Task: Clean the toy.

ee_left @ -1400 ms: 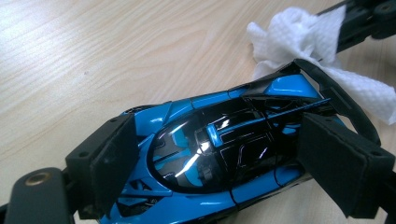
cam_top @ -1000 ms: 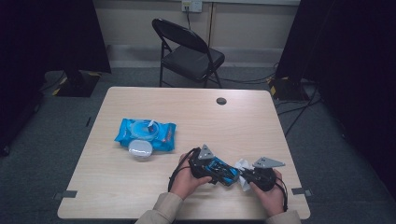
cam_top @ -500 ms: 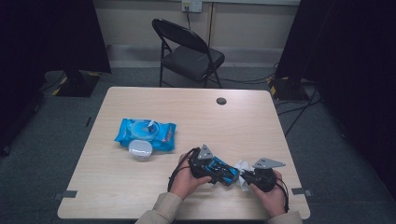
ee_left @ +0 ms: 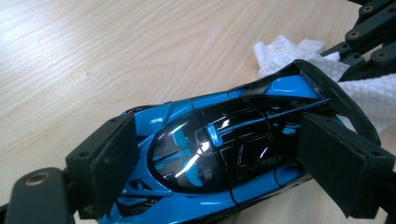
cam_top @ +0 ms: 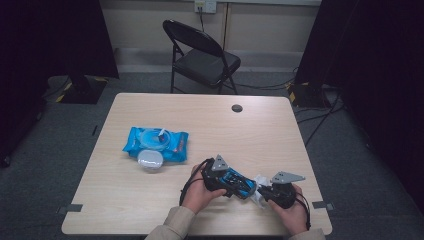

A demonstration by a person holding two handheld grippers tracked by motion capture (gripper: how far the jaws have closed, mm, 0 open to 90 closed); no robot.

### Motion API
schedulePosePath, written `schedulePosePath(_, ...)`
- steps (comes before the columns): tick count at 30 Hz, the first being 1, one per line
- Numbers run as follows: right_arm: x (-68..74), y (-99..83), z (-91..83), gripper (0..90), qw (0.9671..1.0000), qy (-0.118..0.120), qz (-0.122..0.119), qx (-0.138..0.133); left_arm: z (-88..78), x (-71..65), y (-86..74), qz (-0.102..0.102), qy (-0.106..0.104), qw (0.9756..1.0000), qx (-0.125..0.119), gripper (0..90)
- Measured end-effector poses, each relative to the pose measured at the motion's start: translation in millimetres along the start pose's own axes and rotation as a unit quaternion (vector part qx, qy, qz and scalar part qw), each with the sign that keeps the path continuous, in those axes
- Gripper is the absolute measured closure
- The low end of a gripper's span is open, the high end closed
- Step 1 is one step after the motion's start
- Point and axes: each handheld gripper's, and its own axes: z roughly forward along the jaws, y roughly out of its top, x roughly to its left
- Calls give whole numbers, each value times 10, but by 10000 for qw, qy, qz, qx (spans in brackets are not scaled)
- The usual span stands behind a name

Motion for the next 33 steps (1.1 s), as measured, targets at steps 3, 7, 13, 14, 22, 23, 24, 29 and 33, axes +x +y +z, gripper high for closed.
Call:
schedulePosePath(3,18,-9,-10,858,10000,8,-61,5,0,-1,0,2,-6,10000,1,127)
schedulePosePath(7,44,-20,-29,859,9999,48,-117,48,-1,-1,-1,3,-4,10000,-2,127)
schedulePosePath(13,94,-38,-54,859,9997,95,-198,91,-7,11,-6,0,-7,10000,-4,127)
schedulePosePath(14,105,-42,-58,859,9997,112,-209,101,-8,12,-5,0,-5,10000,4,127)
schedulePosePath(22,197,-60,-73,858,9990,261,-321,152,-12,22,-12,-1,-8,10000,-24,127)
schedulePosePath(23,197,-60,-73,858,9990,261,-321,152,-12,22,-12,-1,-8,10000,-24,127)
schedulePosePath(24,225,-60,-74,859,9988,272,-365,177,-12,23,-12,1,-7,10000,-23,127)
schedulePosePath(29,318,-49,-59,859,9976,408,-500,234,-12,21,-14,-3,1,10000,-30,127)
schedulePosePath(33,372,-42,-39,859,9973,473,-501,237,-15,20,-18,-4,4,10000,-35,127)
